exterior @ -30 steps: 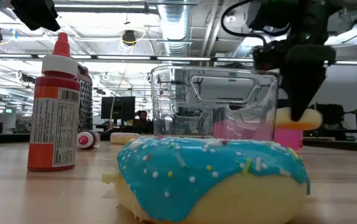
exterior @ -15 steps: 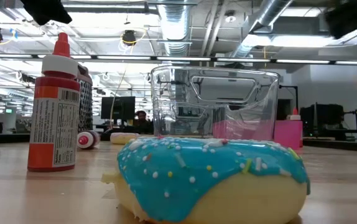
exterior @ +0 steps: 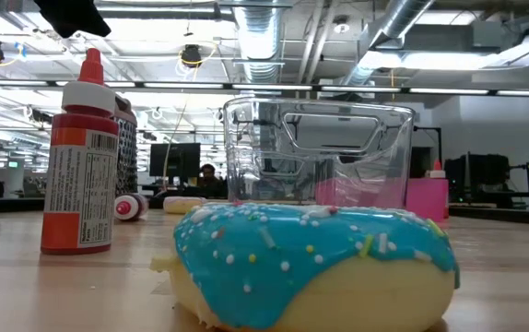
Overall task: Pick & Place Food Item
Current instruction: Put the top blue donut into the black bin
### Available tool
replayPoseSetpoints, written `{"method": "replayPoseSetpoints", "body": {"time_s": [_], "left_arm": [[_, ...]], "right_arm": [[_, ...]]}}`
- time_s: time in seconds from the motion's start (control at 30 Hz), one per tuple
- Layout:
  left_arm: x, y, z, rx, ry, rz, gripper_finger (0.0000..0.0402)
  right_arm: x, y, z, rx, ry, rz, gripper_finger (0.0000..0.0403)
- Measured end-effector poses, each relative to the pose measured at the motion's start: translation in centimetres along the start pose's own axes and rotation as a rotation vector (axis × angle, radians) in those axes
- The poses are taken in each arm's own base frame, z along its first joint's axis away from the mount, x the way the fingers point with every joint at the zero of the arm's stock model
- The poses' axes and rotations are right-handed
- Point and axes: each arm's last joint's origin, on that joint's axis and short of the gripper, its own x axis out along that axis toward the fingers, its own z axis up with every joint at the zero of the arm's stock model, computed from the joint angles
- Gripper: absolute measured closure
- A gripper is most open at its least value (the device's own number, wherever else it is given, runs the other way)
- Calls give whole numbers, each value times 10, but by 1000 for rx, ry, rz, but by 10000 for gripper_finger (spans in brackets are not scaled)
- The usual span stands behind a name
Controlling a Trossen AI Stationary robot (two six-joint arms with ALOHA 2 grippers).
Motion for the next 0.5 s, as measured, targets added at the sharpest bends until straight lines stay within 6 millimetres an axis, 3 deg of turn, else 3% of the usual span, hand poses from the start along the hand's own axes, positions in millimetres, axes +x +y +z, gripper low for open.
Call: {"method": "replayPoseSetpoints", "body": {"time_s": [0.23, 0.5], "left_arm": [[0, 0, 0, 0, 0, 0, 188], [3, 4, 3, -22, -8, 14, 188]], "right_arm": [[2, 19, -30, 23, 11, -24, 269], [18, 39, -55, 8, 39, -85, 269]]}}
